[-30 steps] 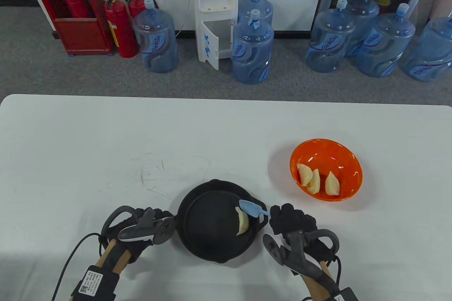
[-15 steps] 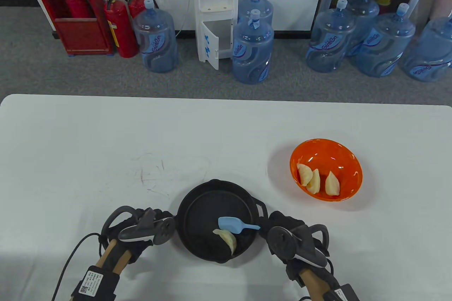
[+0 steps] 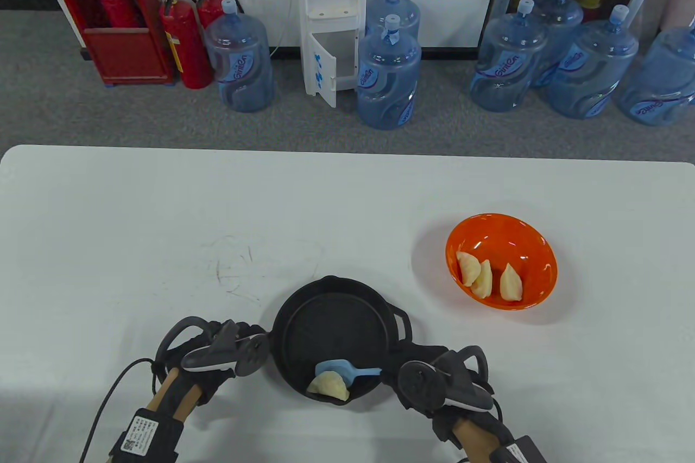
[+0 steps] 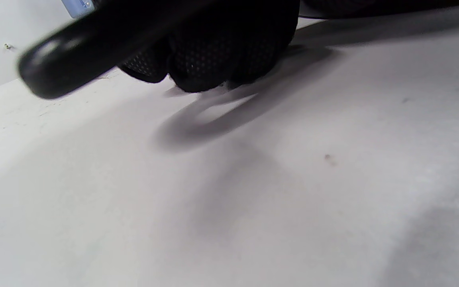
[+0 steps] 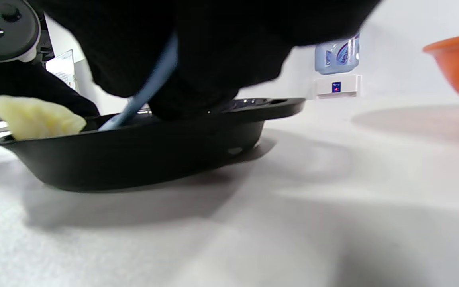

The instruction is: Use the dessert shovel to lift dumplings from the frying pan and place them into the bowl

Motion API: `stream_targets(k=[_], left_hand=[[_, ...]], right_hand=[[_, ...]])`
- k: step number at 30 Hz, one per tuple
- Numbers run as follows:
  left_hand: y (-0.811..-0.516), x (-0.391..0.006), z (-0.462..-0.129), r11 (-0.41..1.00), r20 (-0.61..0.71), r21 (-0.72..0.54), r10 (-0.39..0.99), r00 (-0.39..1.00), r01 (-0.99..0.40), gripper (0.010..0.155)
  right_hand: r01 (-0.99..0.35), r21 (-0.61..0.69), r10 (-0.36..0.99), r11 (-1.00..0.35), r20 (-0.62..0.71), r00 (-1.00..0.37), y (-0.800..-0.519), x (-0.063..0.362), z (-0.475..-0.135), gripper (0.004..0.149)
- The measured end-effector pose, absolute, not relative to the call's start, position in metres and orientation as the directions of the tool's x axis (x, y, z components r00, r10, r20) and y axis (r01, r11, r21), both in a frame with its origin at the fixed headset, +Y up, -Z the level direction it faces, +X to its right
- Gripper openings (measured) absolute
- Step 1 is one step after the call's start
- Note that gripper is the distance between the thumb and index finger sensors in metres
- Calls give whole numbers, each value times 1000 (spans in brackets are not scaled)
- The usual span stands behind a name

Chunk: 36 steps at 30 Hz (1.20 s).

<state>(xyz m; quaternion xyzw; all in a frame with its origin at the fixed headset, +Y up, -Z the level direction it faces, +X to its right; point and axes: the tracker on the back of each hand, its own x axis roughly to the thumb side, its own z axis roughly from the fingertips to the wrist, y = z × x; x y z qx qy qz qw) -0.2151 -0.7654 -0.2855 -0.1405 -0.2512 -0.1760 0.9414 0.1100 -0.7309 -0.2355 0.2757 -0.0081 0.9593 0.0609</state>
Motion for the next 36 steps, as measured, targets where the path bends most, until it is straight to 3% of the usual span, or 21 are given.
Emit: stream_targets(k=[9,15,19,26,36], left_hand=[[-765,-215,-286,898,522,-176,-261,812,403,55],[-765,-215,-286,898,522,-177,-262,811,404,55],[-765,-215,-286,897,522,-177,-263,811,405,55],[-765,-215,-286,896,523,-178,-263,811,406,55],[-765,-215,-286,896,523,-181,-262,811,406,55]], right_hand=[[-126,59,137,-990,546,-827,-731,108,-237,39],[-199,191,269,-961,487,-831,-730,113,-245,39],[-278,213,346,-937,446,-826,-731,118,-247,40],[-389,191,433,-901,381,-817,-726,131,-252,40],[-426,162,456,-890,327,-828,-720,146,-255,40]])
